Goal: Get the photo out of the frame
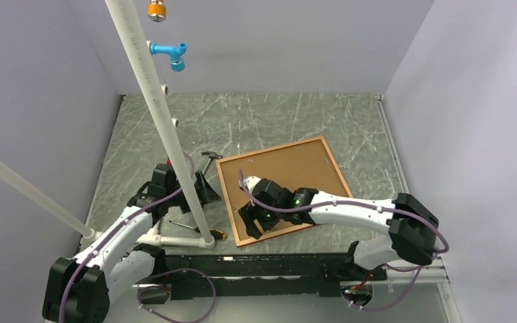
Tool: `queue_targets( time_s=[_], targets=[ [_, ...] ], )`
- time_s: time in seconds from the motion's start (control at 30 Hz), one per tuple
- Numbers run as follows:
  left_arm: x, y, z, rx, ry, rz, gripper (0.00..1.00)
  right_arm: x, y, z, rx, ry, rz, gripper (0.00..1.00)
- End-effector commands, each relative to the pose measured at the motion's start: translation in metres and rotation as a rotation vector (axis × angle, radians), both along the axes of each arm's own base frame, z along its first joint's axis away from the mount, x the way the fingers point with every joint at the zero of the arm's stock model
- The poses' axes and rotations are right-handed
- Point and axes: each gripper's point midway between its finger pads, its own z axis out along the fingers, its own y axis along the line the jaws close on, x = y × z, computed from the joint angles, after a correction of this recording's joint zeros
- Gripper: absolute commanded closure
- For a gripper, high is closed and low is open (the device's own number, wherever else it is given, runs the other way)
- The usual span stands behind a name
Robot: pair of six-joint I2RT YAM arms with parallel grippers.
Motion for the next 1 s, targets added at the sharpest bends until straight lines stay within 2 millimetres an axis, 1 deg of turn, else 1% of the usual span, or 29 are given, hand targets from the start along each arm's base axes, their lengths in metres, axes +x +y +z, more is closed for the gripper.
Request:
queue_targets(
  time_s=[0.0, 0.07, 0.13, 0.2, 0.27, 0.37, 0.43, 0.53, 0.63, 0.8, 0.87, 0.97],
  targets=[
    [0.013, -0.026, 0.023, -0.164, -0.077, -0.038, 0.13, -0.007, -0.012, 0.011, -0.085, -0.199, 0.132, 0.25],
    [0.014, -0.027, 0.02, -0.175, -0.065, -0.03, 0.14, -0.009, -0.009, 0.008, -0.114, -0.278, 0.187, 0.26],
    [0.014, -0.03, 0.02, -0.191, -0.057, -0.038, 0.13, -0.007, -0.006, 0.003, -0.137, -0.346, 0.233, 0.3],
    [0.012, -0.032, 0.021, -0.208, -0.055, -0.052, 0.1, -0.012, -0.001, -0.002, -0.149, -0.414, 0.292, 0.36],
    [0.011, -0.032, 0.025, -0.211, -0.07, -0.06, 0.07, -0.021, 0.006, -0.004, -0.124, -0.457, 0.355, 0.38],
    [0.009, -0.026, 0.026, -0.172, -0.092, -0.056, 0.05, -0.046, 0.015, -0.009, -0.066, -0.482, 0.507, 0.42],
    [0.008, -0.02, 0.024, -0.126, -0.1, -0.048, 0.04, -0.053, 0.018, -0.018, -0.077, -0.482, 0.559, 0.46],
    [0.005, -0.016, 0.024, -0.108, -0.106, -0.045, 0.03, -0.054, 0.02, -0.031, -0.144, -0.497, 0.598, 0.51],
    [0.002, -0.016, 0.025, -0.108, -0.102, -0.054, 0.03, -0.051, 0.024, -0.037, -0.164, -0.513, 0.606, 0.53],
    [0.001, -0.016, 0.025, -0.103, -0.101, -0.059, 0.03, -0.048, 0.025, -0.039, -0.172, -0.532, 0.599, 0.53],
    [0.0, -0.016, 0.024, -0.105, -0.099, -0.057, 0.03, -0.046, 0.026, -0.032, -0.168, -0.546, 0.59, 0.51],
    [0.0, -0.016, 0.024, -0.112, -0.1, -0.058, 0.03, -0.047, 0.028, -0.015, -0.143, -0.556, 0.585, 0.49]
  ],
)
